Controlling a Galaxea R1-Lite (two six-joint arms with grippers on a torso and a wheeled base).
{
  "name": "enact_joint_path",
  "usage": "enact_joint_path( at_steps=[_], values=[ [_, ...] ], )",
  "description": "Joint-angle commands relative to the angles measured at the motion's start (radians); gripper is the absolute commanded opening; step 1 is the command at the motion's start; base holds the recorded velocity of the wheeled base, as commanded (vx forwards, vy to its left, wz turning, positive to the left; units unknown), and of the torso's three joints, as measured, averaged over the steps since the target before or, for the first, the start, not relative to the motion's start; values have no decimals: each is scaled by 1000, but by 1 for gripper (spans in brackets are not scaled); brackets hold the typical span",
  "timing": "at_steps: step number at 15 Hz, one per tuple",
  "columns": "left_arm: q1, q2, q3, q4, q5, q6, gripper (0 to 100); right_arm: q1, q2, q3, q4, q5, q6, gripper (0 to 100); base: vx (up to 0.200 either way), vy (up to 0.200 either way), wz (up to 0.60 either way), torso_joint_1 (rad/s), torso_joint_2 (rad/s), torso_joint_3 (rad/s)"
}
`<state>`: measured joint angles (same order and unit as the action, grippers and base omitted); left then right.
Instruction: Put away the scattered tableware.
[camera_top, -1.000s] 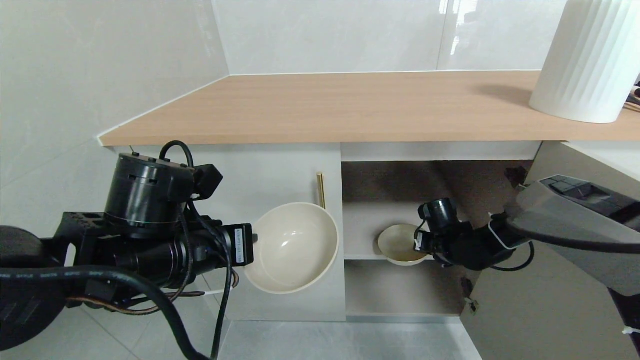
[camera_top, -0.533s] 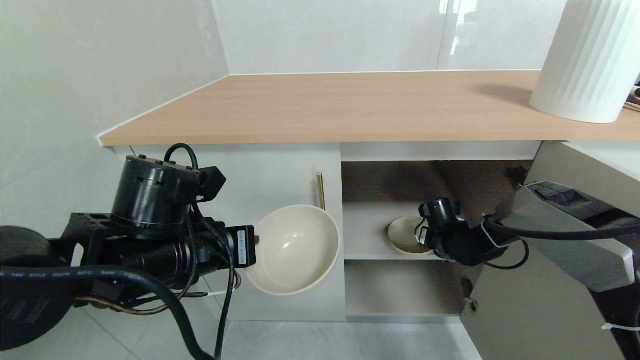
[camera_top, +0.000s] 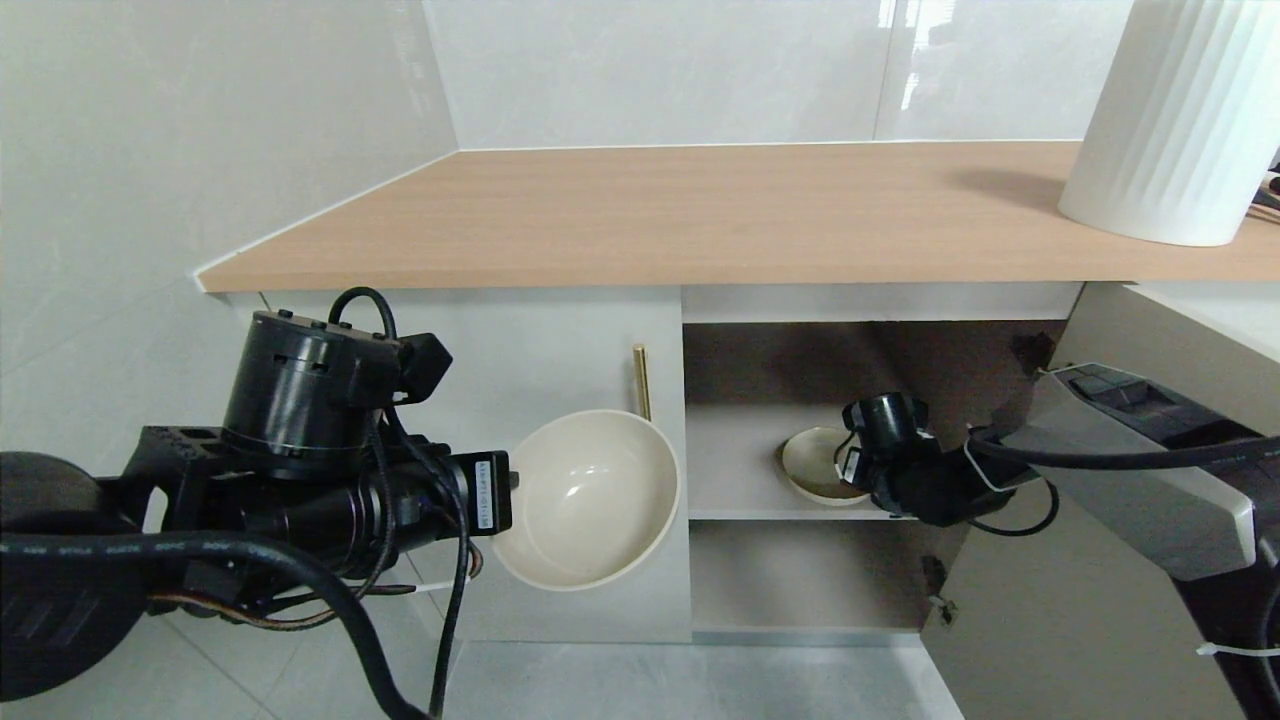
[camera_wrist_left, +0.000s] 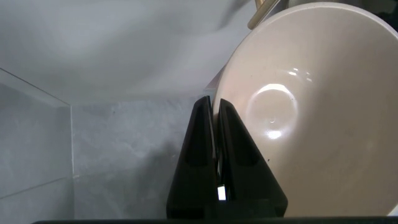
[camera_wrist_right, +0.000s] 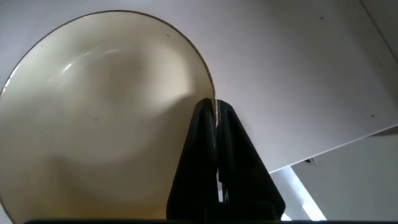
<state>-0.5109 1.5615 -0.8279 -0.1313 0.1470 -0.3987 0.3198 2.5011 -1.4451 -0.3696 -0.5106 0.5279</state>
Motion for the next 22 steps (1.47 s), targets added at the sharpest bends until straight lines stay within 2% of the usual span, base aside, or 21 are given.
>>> enact_joint_path(
  at_steps=[1, 2, 8, 9, 11, 13, 15, 17, 20, 22],
  values=[
    [0, 0, 0, -1, 0, 0, 0, 1, -1, 0, 0, -2, 0, 0, 0, 0, 0, 0, 0, 0],
    [0, 0, 0, -1, 0, 0, 0, 1, -1, 0, 0, -2, 0, 100, 0, 0, 0, 0, 0, 0],
    [0, 5, -4, -1, 0, 1, 0, 7, -100, 48, -3, 1, 50, 100, 0, 0, 0, 0, 0, 0],
    [0, 17, -5, -2, 0, 14, 0, 35, -200, 127, 0, 27, 50, 100, 0, 0, 0, 0, 0, 0],
    [0, 37, -2, -1, 0, 77, 0, 87, -366, 244, 14, 158, 38, 100, 0, 0, 0, 0, 0, 0],
    [-6, 65, 1, -1, 2, 113, 0, 140, -539, 325, 143, 281, -26, 100, 0, 0, 0, 0, 0, 0],
    [-29, 98, 10, -1, 2, 127, 0, 191, -689, 368, 271, 350, -85, 100, 0, 0, 0, 0, 0, 0],
    [-63, 140, 24, -1, 8, 153, 0, 255, -792, 387, 342, 376, -95, 100, 0, 0, 0, 0, 0, 0],
    [-133, 195, 32, -1, 63, 153, 0, 372, -863, 411, 440, 379, -124, 100, 0, 0, 0, 0, 0, 0],
    [-158, 193, 42, -1, 83, 153, 0, 427, -863, 436, 457, 382, -140, 100, 0, 0, 0, 0, 0, 0]
  ],
)
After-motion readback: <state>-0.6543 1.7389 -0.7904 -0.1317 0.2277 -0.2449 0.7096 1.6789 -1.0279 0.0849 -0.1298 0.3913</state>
